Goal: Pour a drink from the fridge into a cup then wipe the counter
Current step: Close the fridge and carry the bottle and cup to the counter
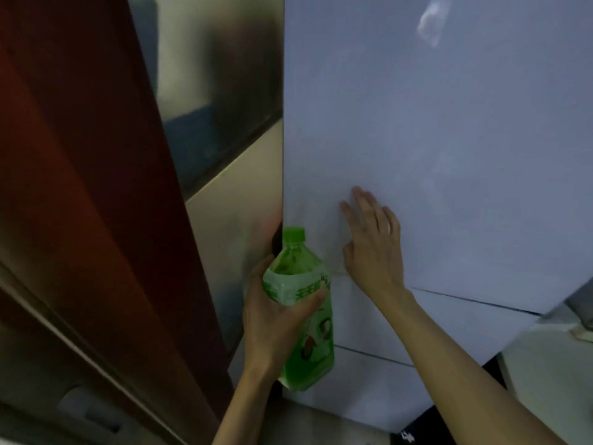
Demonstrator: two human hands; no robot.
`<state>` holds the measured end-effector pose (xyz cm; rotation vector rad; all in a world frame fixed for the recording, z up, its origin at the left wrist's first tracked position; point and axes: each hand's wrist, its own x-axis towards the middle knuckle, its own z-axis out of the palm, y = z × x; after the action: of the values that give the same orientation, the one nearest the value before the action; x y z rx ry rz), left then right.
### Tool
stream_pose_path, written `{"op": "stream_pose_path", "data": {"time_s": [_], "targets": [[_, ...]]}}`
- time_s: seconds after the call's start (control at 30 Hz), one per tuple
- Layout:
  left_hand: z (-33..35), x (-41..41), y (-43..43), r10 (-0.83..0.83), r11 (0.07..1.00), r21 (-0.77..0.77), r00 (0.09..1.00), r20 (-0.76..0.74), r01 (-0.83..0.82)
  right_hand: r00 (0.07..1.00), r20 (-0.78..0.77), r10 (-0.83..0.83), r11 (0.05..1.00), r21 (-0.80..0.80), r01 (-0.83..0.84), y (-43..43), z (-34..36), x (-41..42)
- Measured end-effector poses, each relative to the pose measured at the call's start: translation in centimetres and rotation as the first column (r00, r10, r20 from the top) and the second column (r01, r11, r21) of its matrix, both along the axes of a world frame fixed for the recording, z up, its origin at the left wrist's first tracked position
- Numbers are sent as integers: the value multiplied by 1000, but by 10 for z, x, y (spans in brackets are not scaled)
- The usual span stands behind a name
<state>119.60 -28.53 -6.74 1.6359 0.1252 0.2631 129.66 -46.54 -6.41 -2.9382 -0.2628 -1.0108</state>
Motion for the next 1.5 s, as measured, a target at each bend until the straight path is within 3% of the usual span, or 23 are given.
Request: {"op": "stream_pose_path", "data": {"time_s": [0.2, 0.37, 0.43, 0.53, 0.6, 0.73, 0.9, 1.03, 1.23, 1.4, 1.5], "targets": [[-3, 15, -12, -1, 1000, -24, 999, -47, -1, 1000, 6, 16, 998, -65, -15, -15, -14, 10], [-7, 19, -19, -47, 999, -30, 995, -83, 44, 997, -68, 30, 1000, -5, -30, -14, -12, 8], [-8, 18, -24, -83, 996, -37, 991, -103, 79, 991, -103, 90, 994, 68, -83, -15, -9, 2], [-12, 14, -34, -147, 989, -38, 982, -119, 144, 971, -163, 173, 934, 340, -109, -25, -9, -17], [-18, 11, -44, -196, 980, -61, 971, -140, 189, 974, -178, 141, 880, 472, -41, -41, -17, -38], [-28, -3, -71, -332, 943, -37, 932, -145, 331, 971, -238, -33, 834, 529, 158, -83, -42, -90], [-44, -21, -121, -514, 852, 16, 840, -174, 524, 867, -413, -277, 693, 539, 478, -144, -74, -165], [-53, -42, -173, -631, 753, 94, 755, -177, 651, 769, -482, -420, 552, 537, 638, -191, -94, -222], [-73, -64, -255, -755, 591, 217, 627, -189, 777, 664, -561, -495, 299, 607, 736, -254, -124, -283], [-84, -75, -326, -803, 488, 264, 547, -237, 832, 581, -638, -506, 195, 571, 797, -308, -150, -319], [-93, -80, -360, -805, 472, 261, 532, -263, 842, 541, -681, -493, 144, 550, 823, -339, -164, -331]]}}
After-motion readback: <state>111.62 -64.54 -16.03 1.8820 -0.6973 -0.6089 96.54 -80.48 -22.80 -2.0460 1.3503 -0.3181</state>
